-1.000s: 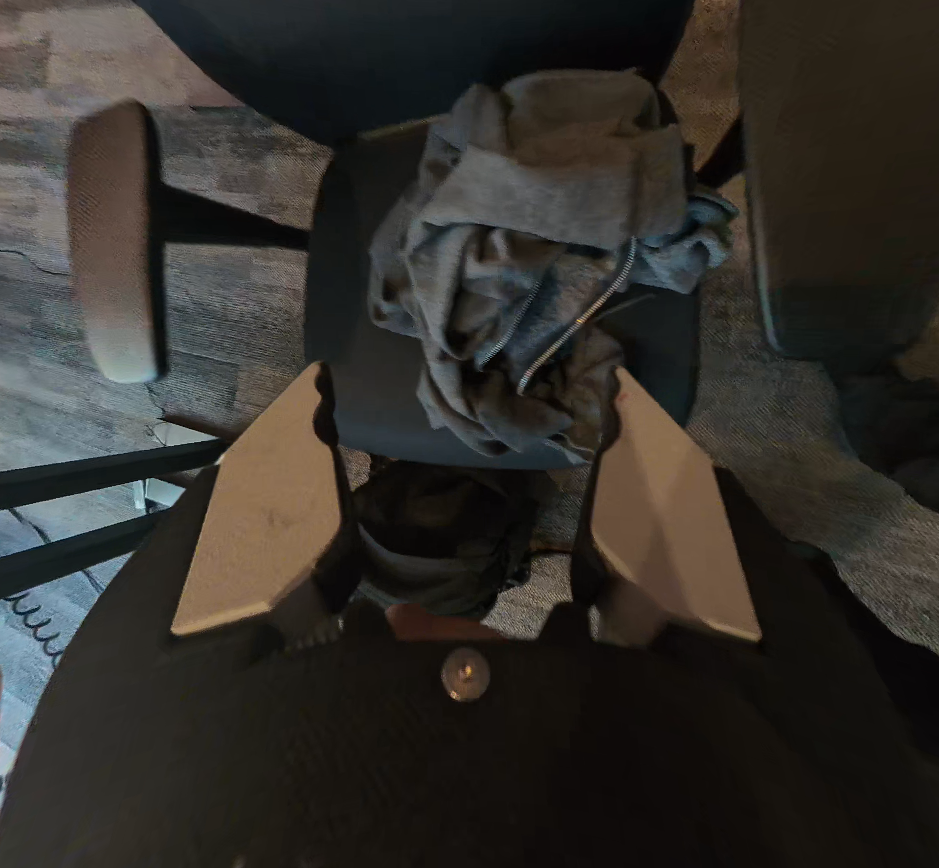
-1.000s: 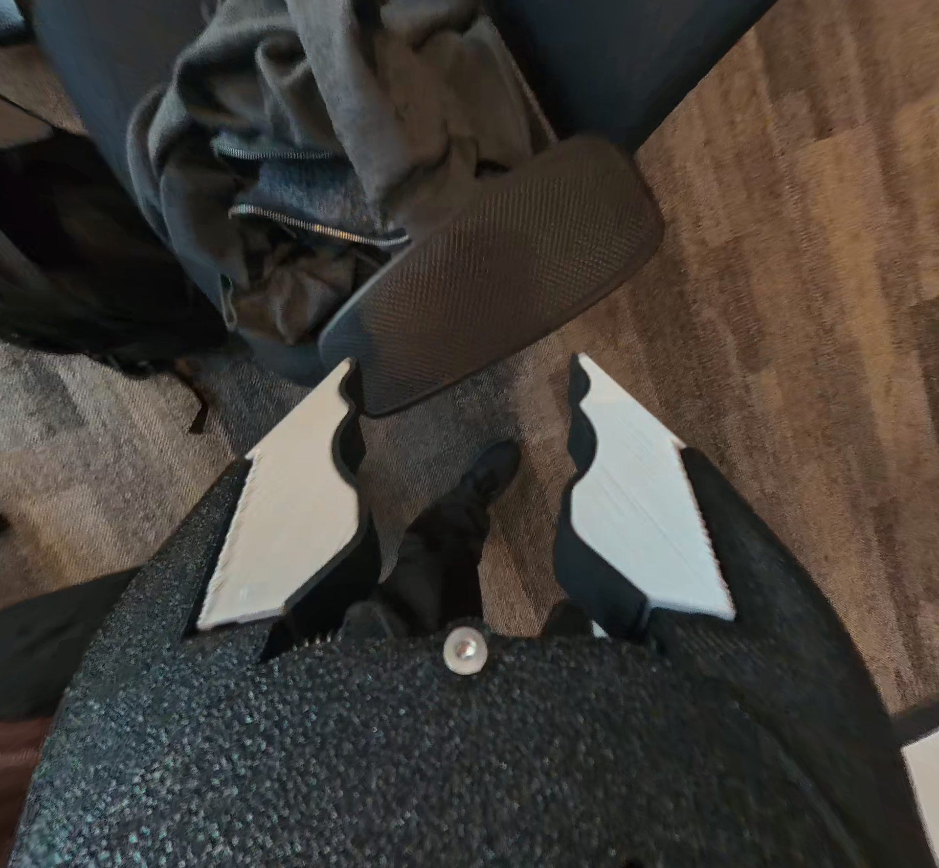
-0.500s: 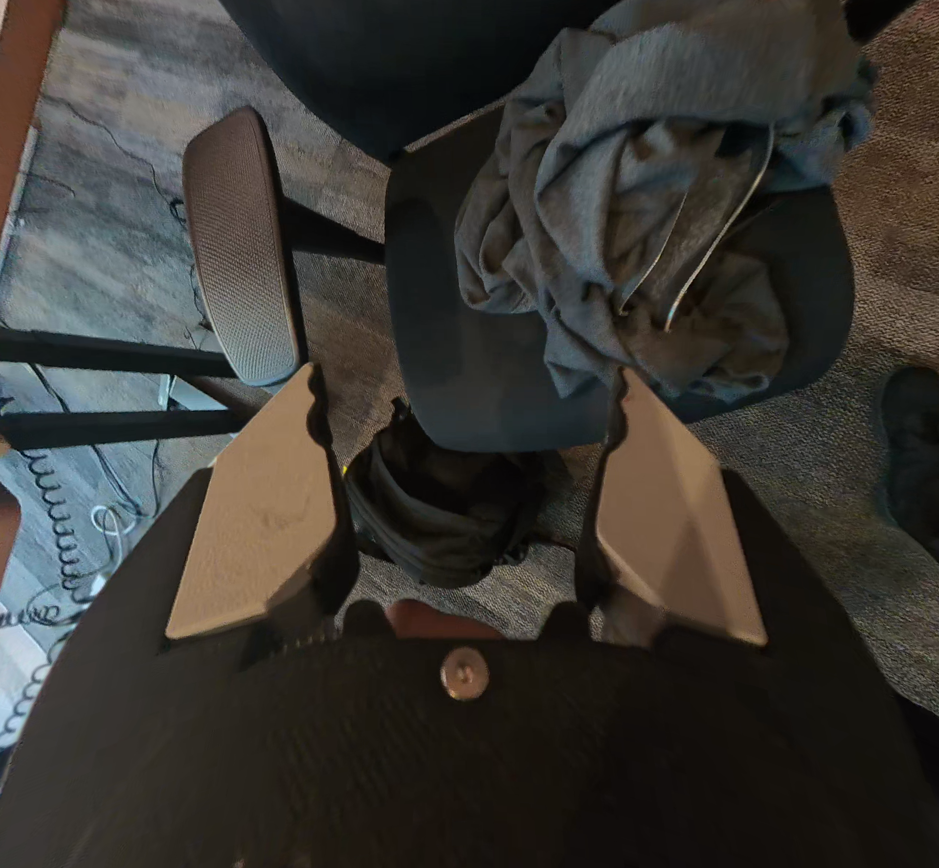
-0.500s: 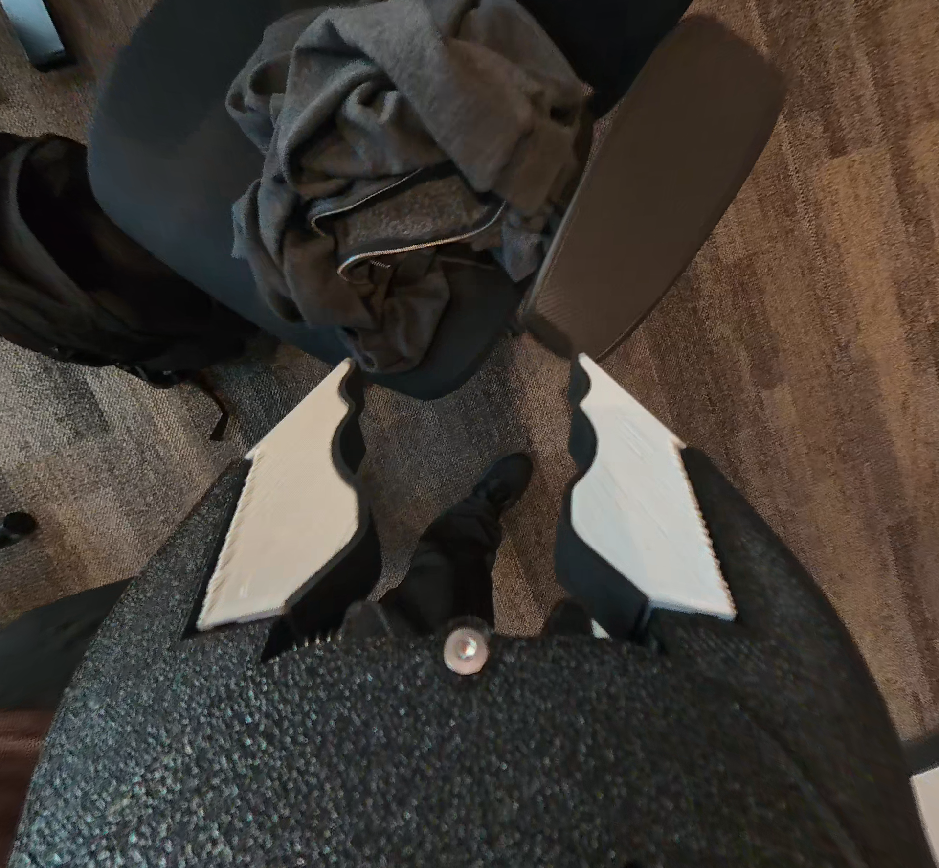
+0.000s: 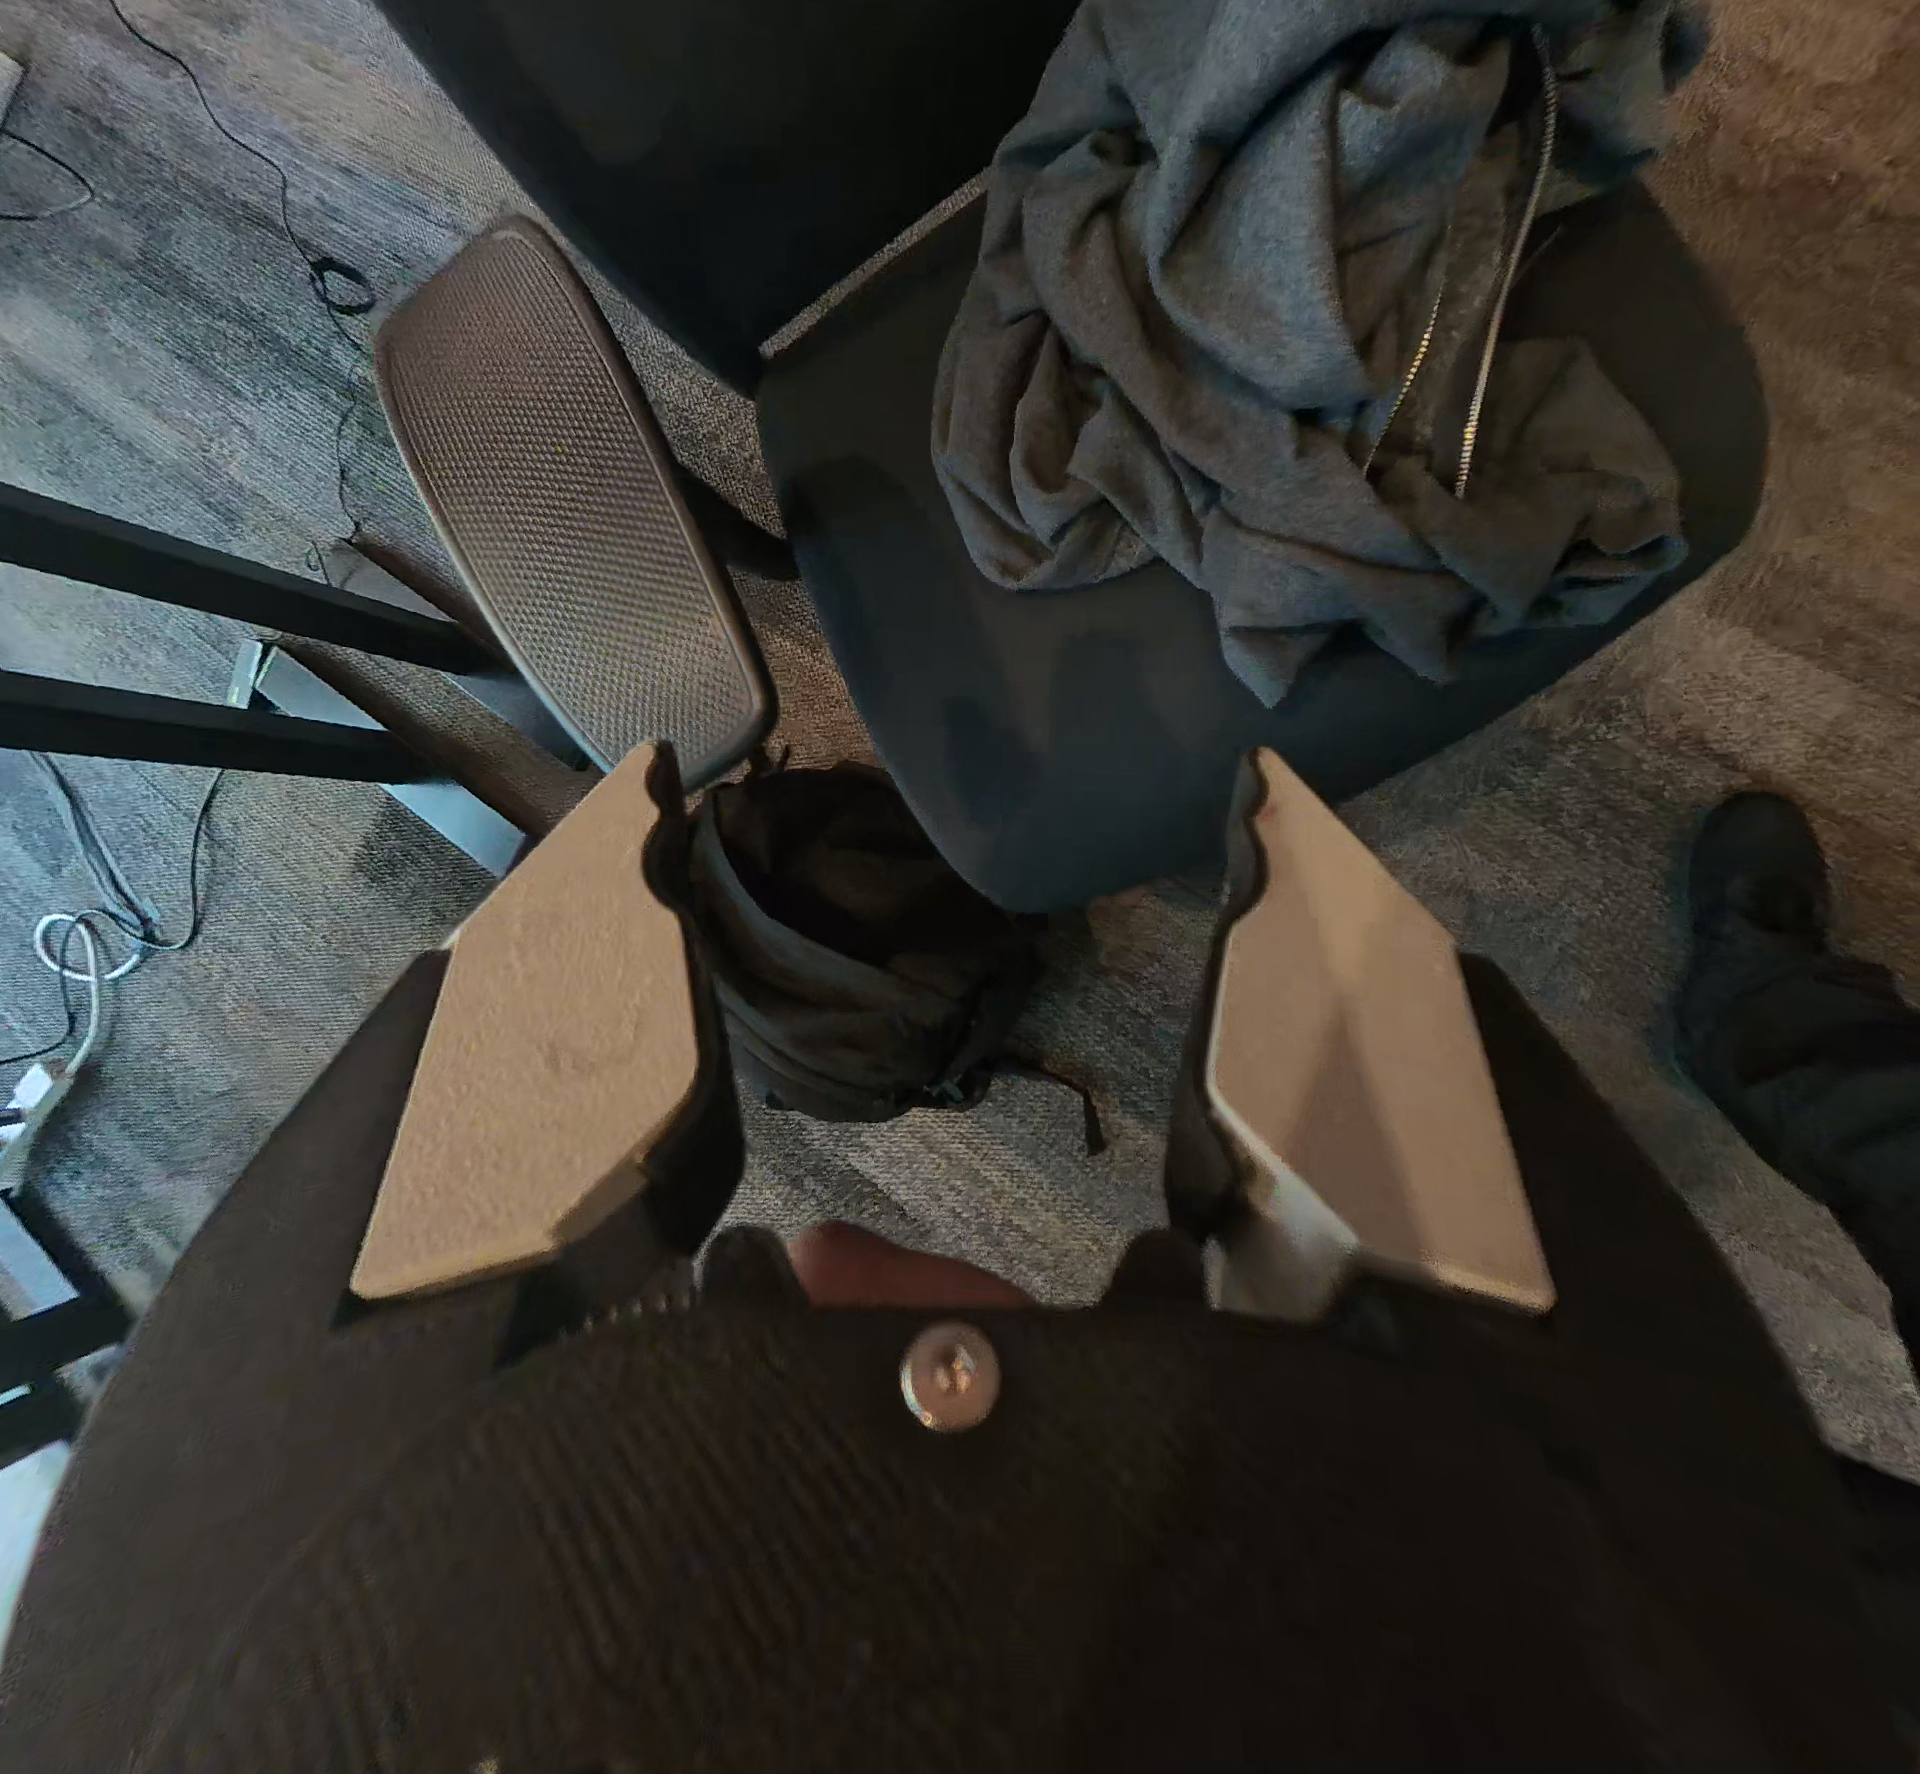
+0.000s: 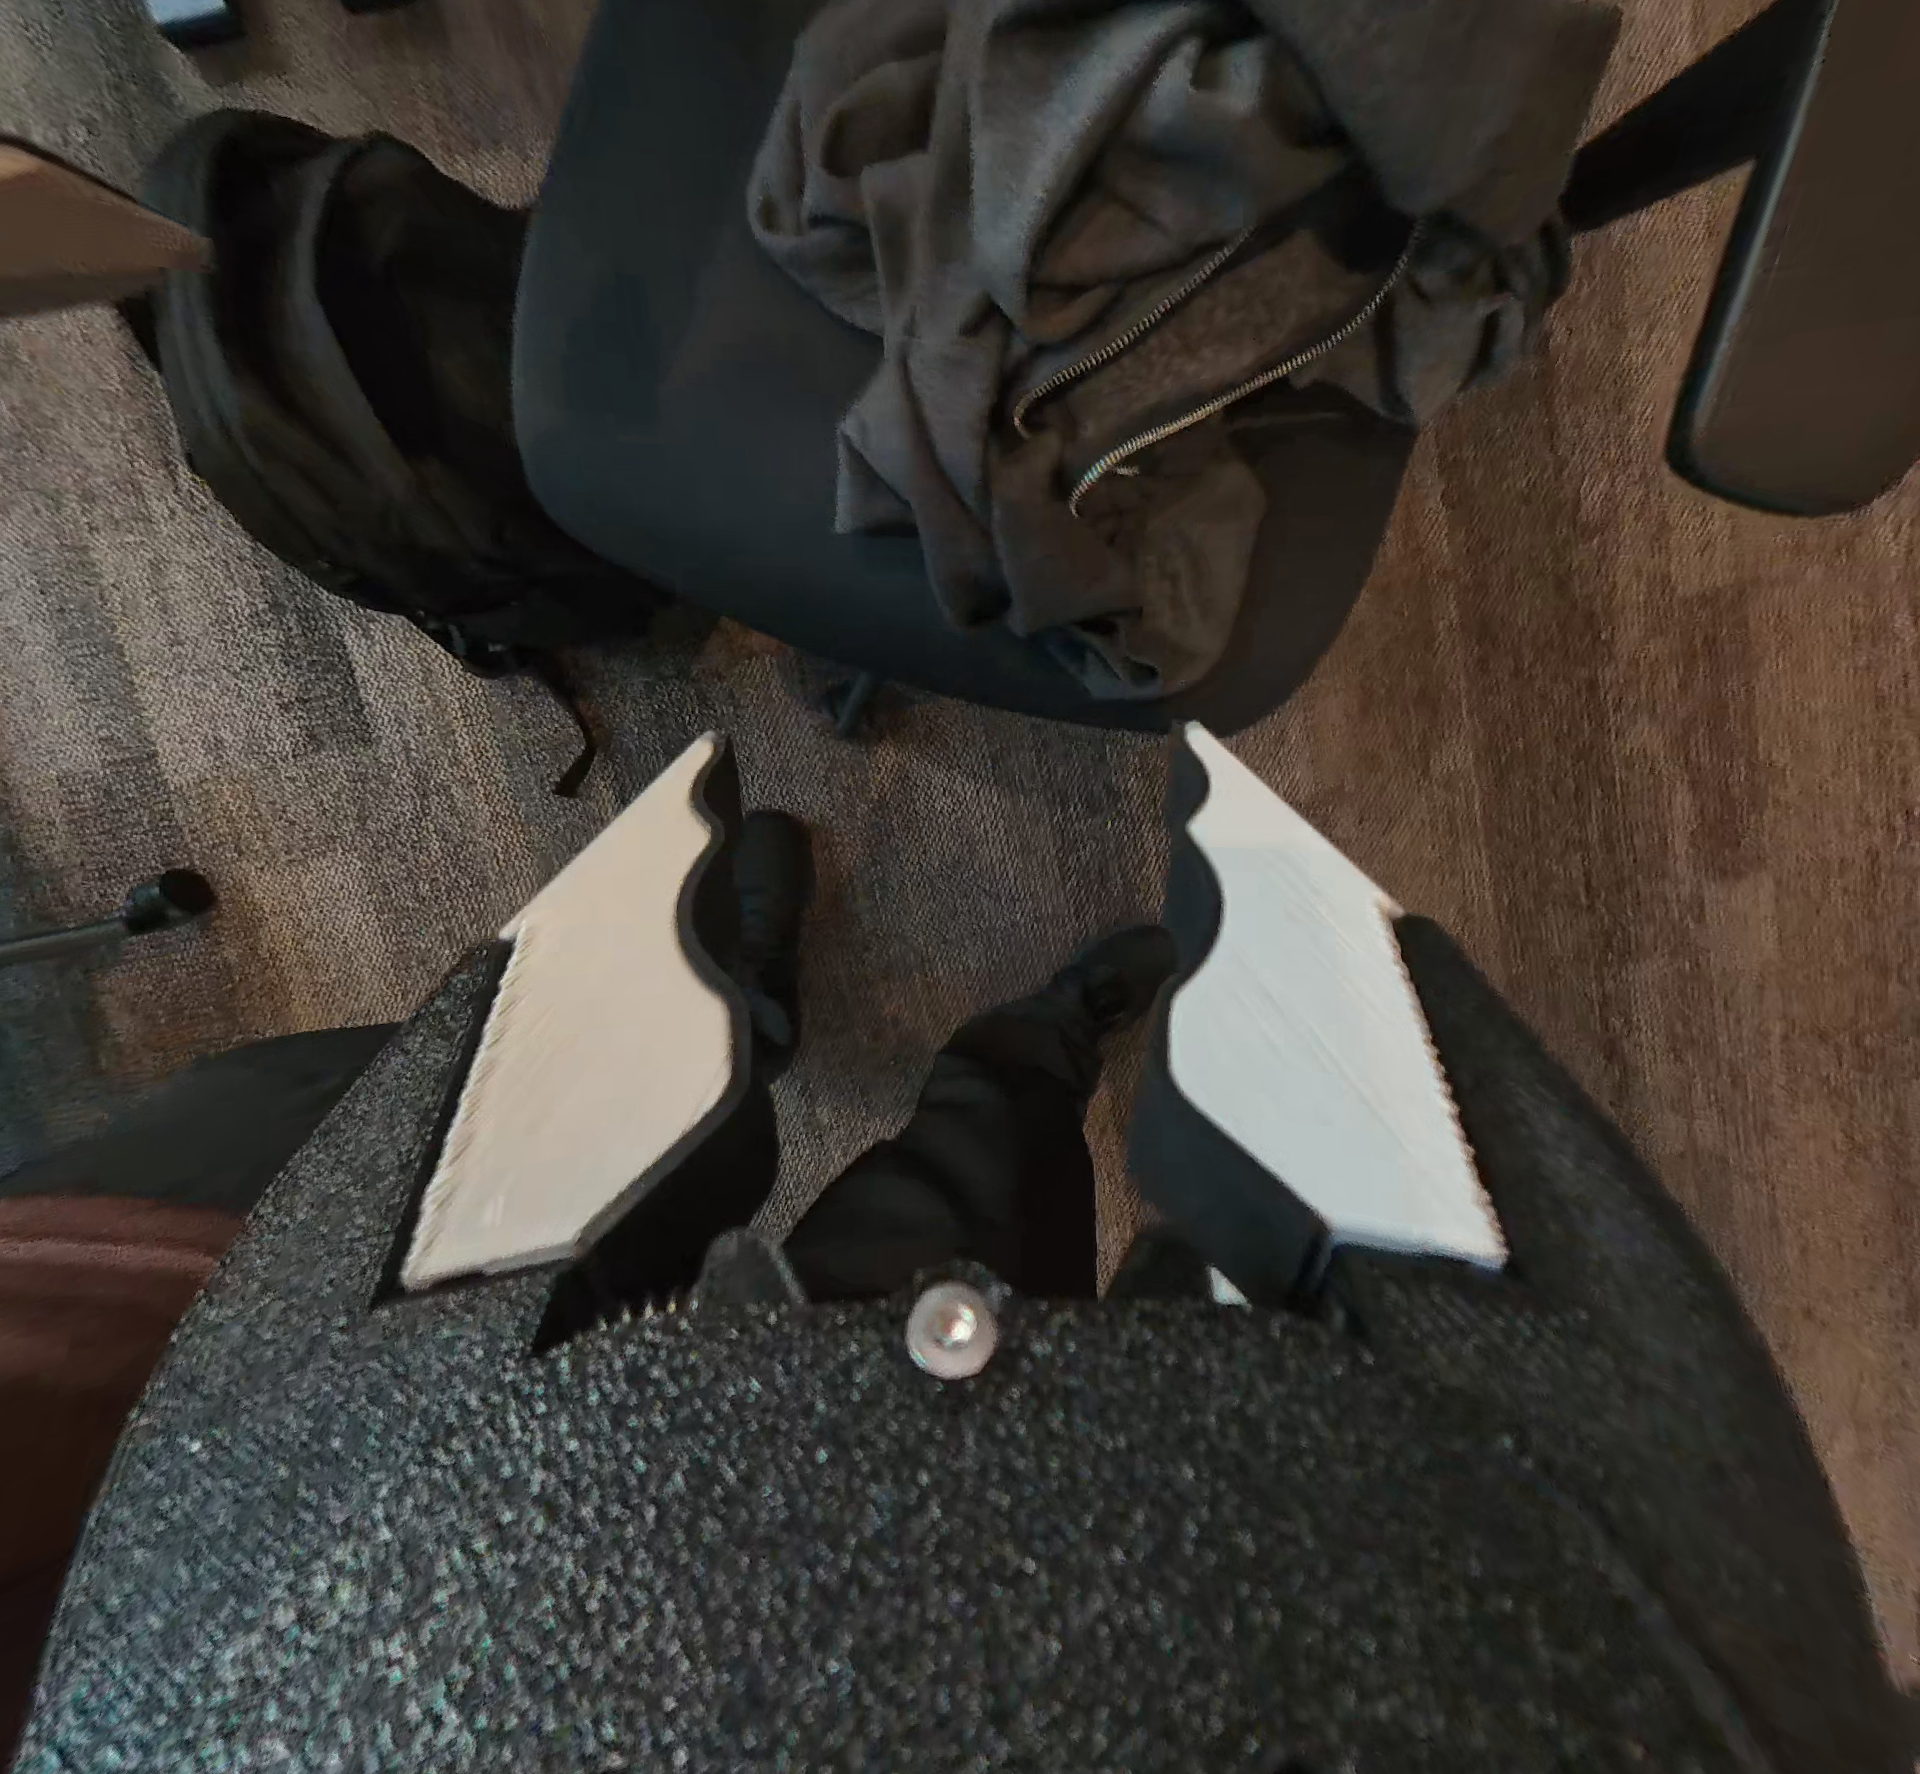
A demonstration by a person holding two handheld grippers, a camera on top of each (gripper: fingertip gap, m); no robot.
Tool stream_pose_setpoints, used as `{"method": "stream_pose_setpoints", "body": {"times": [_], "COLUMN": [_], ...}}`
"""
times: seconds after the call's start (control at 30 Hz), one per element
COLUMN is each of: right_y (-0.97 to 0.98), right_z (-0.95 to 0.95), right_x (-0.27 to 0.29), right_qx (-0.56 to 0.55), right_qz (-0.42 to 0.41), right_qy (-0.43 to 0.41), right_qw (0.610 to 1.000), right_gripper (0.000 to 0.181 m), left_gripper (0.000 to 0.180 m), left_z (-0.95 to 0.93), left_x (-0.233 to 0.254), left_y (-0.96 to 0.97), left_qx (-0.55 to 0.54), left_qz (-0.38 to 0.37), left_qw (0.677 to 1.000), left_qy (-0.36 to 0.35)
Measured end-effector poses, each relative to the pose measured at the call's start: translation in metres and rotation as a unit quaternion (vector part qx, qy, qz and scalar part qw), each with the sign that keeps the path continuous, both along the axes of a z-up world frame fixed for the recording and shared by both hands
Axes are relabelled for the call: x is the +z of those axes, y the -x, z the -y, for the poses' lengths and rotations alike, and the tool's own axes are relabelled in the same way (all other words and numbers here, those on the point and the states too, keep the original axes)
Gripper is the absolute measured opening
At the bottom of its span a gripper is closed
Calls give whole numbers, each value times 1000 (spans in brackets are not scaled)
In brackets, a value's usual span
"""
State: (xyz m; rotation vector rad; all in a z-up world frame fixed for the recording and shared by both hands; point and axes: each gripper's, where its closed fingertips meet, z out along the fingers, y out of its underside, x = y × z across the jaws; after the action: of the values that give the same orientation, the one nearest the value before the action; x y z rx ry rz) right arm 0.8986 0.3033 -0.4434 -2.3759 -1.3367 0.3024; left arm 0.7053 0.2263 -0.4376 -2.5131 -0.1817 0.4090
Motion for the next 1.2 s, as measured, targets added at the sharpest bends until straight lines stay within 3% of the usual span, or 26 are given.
{"method": "stream_pose_setpoints", "body": {"times": [0.3, 0.53, 0.6, 0.67, 0.77, 0.83, 1.03, 1.2], "right_y": [25, 10, 0, -12, -31, -39, -10, 70], "right_z": [-37, -77, -92, -110, -157, -207, -377, -442], "right_x": [34, 26, 15, 1, -22, -37, -68, -82], "right_qx": [10, 12, 13, 17, 19, 15, 104, 182], "right_qz": [-15, -6, 0, 4, 7, 2, 31, -3], "right_qy": [-45, -38, -27, -14, 8, 19, 21, 113], "right_qw": [999, 999, 1000, 1000, 1000, 1000, 994, 977], "right_gripper": [81, 81, 81, 81, 82, 83, 84, 86], "left_gripper": [102, 91, 88, 91, 121, 137, 144, 144], "left_z": [-14, 5, 16, 13, 8, 8, 7, 14], "left_x": [6, -57, -80, -93, -111, -127, -148, -149], "left_y": [10, 92, 102, 95, 86, 75, 47, 36], "left_qx": [9, 90, 145, 191, 244, 308, 381, 397], "left_qz": [0, -56, -10, 89, 187, 248, 227, 250], "left_qw": [1000, 993, 987, 977, 951, 918, 889, 871], "left_qy": [-22, 44, 60, 23, 3, 36, 111, 148]}}
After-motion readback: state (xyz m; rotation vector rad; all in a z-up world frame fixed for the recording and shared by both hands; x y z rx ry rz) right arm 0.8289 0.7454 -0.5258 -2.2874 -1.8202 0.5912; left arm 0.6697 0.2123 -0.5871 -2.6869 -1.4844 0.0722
